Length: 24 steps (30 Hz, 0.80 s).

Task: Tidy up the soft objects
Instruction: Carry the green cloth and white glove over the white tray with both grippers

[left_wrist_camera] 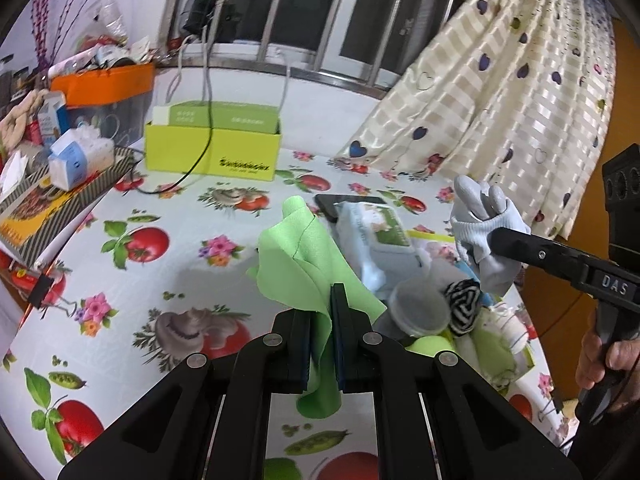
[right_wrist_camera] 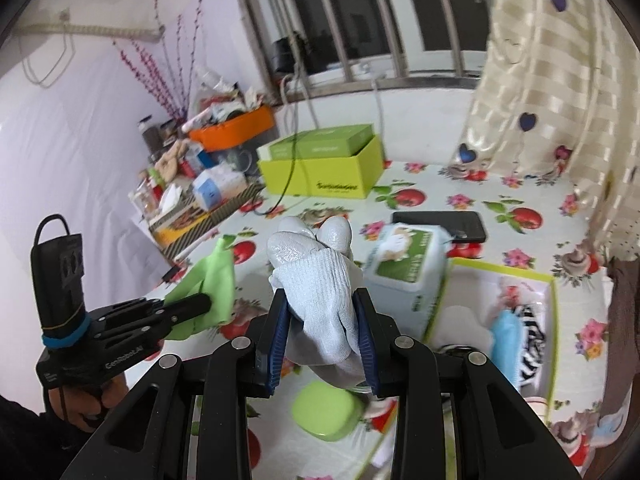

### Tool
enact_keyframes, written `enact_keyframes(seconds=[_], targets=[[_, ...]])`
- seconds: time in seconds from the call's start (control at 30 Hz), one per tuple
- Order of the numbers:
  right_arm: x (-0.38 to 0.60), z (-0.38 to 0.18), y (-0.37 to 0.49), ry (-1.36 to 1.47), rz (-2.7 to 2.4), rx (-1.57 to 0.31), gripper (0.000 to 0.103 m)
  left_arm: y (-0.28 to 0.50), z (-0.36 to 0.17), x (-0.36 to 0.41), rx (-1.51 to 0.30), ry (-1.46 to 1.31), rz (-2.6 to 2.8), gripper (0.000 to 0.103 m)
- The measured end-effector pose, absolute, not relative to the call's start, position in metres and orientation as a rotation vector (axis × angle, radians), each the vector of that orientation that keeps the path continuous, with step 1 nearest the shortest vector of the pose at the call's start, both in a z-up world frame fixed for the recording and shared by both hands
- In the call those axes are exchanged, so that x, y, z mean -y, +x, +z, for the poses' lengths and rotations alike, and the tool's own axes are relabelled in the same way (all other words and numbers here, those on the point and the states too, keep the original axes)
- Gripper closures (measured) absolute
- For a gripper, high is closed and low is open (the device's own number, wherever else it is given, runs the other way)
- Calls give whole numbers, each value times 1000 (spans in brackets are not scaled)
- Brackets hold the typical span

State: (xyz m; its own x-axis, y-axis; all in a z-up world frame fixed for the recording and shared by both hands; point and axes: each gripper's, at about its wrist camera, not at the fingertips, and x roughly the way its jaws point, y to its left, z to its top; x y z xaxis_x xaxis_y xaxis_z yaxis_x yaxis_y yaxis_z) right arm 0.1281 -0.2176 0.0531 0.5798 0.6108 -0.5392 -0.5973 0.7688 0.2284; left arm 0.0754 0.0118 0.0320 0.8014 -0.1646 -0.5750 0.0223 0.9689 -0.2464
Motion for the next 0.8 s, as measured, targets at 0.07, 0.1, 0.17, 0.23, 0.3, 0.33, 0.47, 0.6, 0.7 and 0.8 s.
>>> enact_keyframes(seconds=[0.07,0.1,0.17,0.23,0.3,0.33,0.47,0.6,0.7,0.8], targets=[[229,55,129,35,689,-629,72,76,36,-6,-629,-224,-114,94],[235,56,129,42,679,-626,72,77,38,-2,-627,-221,-121,94],[245,57,130,55,662,-619,72,79,41,4,-626,-218,-139,94],[255,57,130,65,645,-615,72,80,44,12,-621,-206,-153,94],[266,56,131,75,626,-612,72,81,46,19,-620,-199,-168,94],[270,56,131,80,619,-611,72,81,47,24,-618,-194,-180,94],[290,54,133,102,584,-607,72,84,51,39,-615,-176,-213,94],[304,52,135,121,558,-605,72,87,55,58,-616,-154,-253,94],[315,47,140,132,531,-609,72,90,57,71,-618,-136,-283,94],[325,39,147,148,509,-622,72,93,57,84,-626,-118,-312,94]])
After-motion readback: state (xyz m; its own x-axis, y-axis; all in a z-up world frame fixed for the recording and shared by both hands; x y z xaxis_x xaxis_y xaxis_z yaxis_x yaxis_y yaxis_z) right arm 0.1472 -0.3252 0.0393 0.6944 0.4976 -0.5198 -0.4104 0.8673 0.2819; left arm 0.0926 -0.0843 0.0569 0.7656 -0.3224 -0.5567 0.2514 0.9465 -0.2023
